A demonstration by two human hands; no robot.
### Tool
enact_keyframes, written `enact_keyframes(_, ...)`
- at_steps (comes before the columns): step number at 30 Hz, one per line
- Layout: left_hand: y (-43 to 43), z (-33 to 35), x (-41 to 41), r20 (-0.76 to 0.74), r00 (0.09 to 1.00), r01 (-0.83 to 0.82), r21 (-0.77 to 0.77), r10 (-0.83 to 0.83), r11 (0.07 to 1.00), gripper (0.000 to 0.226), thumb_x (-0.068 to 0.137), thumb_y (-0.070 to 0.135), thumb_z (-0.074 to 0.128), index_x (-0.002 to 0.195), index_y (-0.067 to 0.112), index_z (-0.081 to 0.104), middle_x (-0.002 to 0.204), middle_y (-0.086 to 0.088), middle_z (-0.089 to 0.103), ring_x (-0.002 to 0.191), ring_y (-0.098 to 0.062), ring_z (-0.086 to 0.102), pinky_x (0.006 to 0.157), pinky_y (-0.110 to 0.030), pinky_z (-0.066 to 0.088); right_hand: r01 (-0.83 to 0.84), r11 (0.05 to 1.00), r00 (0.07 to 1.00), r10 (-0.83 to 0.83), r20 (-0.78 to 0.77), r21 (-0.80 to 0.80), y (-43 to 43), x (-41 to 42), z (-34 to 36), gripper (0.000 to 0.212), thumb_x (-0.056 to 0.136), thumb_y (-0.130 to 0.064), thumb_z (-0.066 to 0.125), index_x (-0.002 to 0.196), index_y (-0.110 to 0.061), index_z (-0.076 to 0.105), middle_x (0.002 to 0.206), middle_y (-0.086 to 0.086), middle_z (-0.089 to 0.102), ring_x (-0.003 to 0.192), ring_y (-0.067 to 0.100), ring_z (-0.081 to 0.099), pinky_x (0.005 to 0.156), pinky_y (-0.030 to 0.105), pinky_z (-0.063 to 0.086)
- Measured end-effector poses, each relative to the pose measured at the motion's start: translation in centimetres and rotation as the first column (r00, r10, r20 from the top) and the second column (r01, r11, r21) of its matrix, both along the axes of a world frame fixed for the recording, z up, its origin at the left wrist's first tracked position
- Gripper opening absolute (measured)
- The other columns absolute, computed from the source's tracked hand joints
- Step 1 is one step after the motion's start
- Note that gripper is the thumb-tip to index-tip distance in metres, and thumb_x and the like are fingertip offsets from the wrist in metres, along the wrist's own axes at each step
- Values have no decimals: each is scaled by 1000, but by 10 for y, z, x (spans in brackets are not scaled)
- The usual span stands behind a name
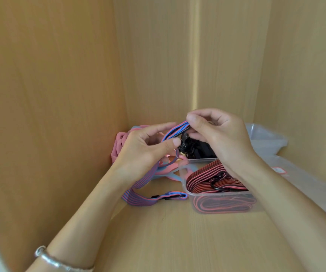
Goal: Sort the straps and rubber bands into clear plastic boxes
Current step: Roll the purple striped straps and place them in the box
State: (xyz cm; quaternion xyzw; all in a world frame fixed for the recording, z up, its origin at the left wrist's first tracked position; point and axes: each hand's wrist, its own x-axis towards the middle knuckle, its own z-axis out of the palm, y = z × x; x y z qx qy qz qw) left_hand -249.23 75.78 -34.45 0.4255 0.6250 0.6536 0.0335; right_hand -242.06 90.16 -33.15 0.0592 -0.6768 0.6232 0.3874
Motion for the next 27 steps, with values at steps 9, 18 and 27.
enact_keyframes(9, -1, -1, -9, 47, 995, -95, 151, 89, 984, 23, 84, -1, 64, 100, 15, 65, 73, 7, 70, 64, -4, 66, 65, -19, 55, -27, 999, 993, 32, 116, -42, 1, -1, -4, 10, 86, -13, 70, 76, -16, 68, 73, 0, 74, 79, 16, 73, 74, 21, 58)
enact_keyframes(18, -1, 0, -9, 102, 994, -48, 226, 25, 973, 33, 75, 21, 62, 108, 20, 65, 86, 3, 72, 77, -12, 66, 80, -33, 58, -198, 980, 955, 195, 225, -12, -1, 2, -3, 22, 70, -23, 73, 84, -14, 59, 75, 2, 73, 75, 18, 74, 69, 21, 58)
enact_keyframes(27, 4, 1, -2, 119, 991, -80, 191, 58, 978, 41, 91, 28, 52, 132, 25, 53, 93, 5, 75, 91, -17, 70, 82, -45, 55, -134, 991, 981, 133, 139, -2, -7, -1, -6, 10, 83, -13, 70, 84, -15, 60, 72, 0, 73, 75, 14, 73, 72, 21, 58)
